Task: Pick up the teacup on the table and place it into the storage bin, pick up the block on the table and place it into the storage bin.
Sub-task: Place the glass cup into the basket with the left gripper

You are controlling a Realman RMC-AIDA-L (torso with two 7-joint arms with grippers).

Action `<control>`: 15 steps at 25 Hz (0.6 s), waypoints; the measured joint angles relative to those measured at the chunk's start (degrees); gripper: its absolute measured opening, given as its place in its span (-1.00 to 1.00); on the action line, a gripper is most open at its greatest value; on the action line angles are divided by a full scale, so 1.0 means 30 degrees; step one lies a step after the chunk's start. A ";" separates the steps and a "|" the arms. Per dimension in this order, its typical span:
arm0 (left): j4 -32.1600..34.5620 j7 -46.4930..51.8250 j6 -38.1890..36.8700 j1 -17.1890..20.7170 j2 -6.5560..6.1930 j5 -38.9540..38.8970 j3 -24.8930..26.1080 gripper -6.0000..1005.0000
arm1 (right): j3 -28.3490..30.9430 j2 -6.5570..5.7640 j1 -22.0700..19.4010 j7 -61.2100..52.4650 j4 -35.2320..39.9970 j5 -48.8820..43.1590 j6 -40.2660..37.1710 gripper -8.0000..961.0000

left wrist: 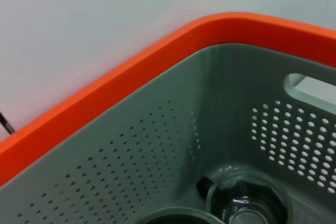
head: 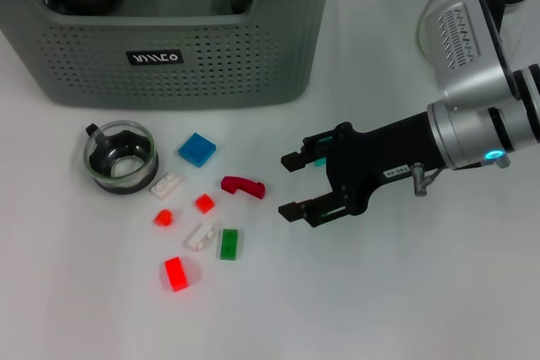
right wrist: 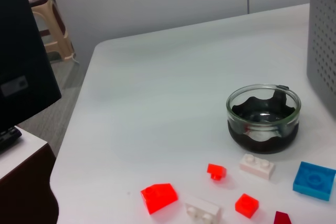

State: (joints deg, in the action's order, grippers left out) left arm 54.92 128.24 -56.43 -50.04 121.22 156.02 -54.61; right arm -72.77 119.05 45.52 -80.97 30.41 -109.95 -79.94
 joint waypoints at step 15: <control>-0.0397 0.0570 0.0586 0.0121 -0.0012 0.0028 0.0137 -0.37 | -0.0021 0.0015 -0.0025 -0.0023 0.0001 -0.0026 -0.0015 0.59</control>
State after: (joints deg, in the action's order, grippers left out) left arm 53.72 129.95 -54.67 -49.68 121.18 156.10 -54.20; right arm -72.84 119.09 45.44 -81.04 30.41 -110.03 -79.99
